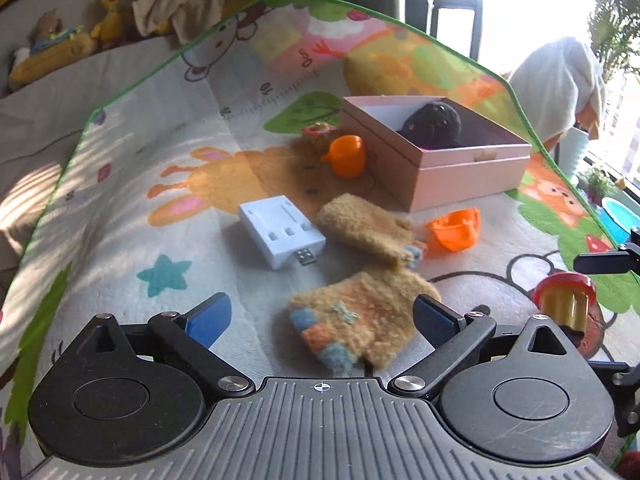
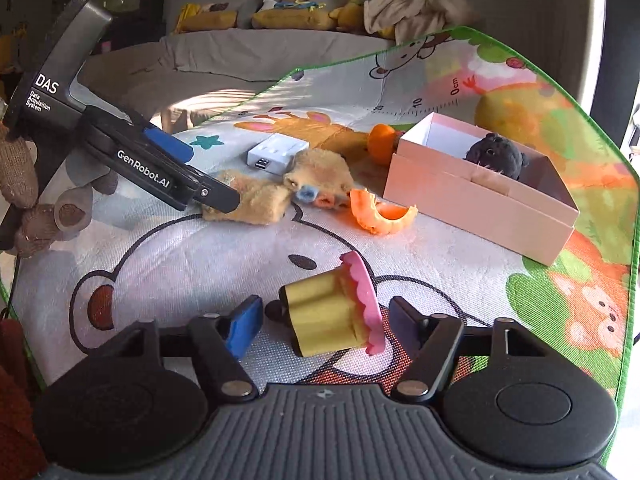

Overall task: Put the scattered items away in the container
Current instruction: 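Grasp the yellow cylinder toy with pink lid with the right tool while the left tool holds the glove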

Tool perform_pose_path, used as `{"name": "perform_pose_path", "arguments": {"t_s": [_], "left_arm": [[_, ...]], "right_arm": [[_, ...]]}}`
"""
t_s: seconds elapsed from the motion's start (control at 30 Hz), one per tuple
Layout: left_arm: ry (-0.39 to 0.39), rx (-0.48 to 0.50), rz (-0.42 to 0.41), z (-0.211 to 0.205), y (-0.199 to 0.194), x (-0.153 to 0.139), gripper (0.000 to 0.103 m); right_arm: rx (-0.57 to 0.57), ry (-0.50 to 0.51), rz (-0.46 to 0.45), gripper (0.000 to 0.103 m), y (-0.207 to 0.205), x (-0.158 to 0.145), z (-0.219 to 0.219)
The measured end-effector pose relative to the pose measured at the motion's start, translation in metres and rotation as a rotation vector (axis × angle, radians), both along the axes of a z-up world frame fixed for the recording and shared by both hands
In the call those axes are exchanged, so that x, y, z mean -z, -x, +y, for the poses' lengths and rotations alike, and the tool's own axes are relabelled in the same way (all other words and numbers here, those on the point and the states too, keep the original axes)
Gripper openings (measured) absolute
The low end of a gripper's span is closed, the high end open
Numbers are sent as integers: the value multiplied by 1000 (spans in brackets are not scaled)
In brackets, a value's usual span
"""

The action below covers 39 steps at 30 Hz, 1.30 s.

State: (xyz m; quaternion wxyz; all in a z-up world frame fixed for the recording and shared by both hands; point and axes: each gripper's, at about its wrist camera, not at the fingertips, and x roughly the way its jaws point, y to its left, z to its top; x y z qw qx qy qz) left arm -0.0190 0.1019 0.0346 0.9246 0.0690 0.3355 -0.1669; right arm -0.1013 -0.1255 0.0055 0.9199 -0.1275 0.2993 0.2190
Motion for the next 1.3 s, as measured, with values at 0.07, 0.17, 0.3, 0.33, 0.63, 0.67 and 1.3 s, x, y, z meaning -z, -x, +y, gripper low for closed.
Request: {"name": "perform_pose_path", "arguments": {"t_s": [0.07,0.17,0.3,0.33,0.63,0.67,1.3], "left_arm": [[-26,-19,21,-10,-2,9,100],[6,-49,71,-19,-10,20,100],[18,-48,70,-34,-17,24,100],[23,-34,71,-37,-18,25,100],[13,127,107,-64,-3,30,100],[7,119,106,-64,-4,31,100],[-14,173,-29,-63,-4,21,86]], "right_arm": [[11,-11,10,57,-2,2,-3],[27,-9,0,57,-3,3,-5],[70,-27,0,61,-8,7,-13],[85,-36,1,67,-9,7,-15],[130,-88,14,74,-15,12,-27],[130,-87,12,74,-15,12,-26],[78,-65,-4,47,-7,-1,-23]]}}
